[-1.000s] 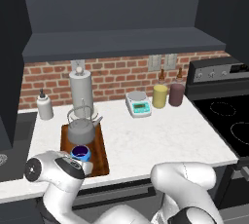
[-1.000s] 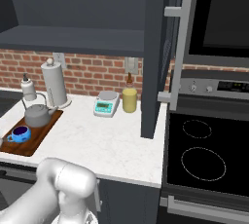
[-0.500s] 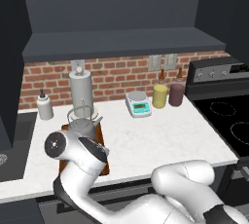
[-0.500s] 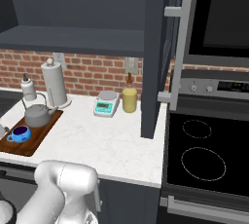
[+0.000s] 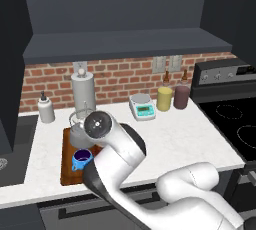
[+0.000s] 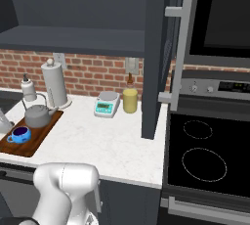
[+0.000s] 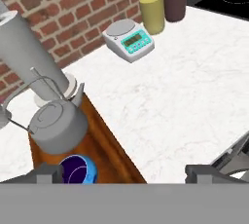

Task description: Pick the kettle from the counter and place it on the tray. Then pick the mug from the cabinet and place it on the tray. Then close the cabinet doors.

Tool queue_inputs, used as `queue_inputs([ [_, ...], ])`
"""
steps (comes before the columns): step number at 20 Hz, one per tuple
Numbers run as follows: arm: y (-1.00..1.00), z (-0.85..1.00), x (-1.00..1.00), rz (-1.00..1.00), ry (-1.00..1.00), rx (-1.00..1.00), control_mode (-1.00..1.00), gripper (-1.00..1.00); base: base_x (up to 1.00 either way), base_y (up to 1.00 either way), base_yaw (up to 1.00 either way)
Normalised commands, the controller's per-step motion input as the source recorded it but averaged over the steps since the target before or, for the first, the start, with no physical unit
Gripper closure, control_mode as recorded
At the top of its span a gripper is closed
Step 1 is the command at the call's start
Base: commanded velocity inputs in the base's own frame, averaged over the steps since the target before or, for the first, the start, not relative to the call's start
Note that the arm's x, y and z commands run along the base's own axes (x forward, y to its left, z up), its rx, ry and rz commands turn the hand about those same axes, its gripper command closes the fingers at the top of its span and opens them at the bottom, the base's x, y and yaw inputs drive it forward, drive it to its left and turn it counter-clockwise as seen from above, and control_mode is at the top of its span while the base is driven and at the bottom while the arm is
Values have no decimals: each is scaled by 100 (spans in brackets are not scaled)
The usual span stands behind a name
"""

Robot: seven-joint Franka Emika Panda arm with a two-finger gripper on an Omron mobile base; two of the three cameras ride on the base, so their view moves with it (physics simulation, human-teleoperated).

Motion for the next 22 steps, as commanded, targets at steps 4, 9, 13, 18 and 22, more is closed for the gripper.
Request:
queue_inputs([
  [4, -36, 60, -24, 0, 2, 34, -100, -100, 0, 0, 0],
  [9, -26, 55, -22, 0, 0, 20, -100, -100, 0, 0, 0],
  [13, -28, 50, -24, 1, 1, 6, -100, -100, 0, 0, 0],
  [18, -23, 30, -7, -1, 6, 0, -100, -100, 0, 0, 0],
  [22, -16, 23, -8, -4, 3, 0, -100, -100, 0, 0, 0],
])
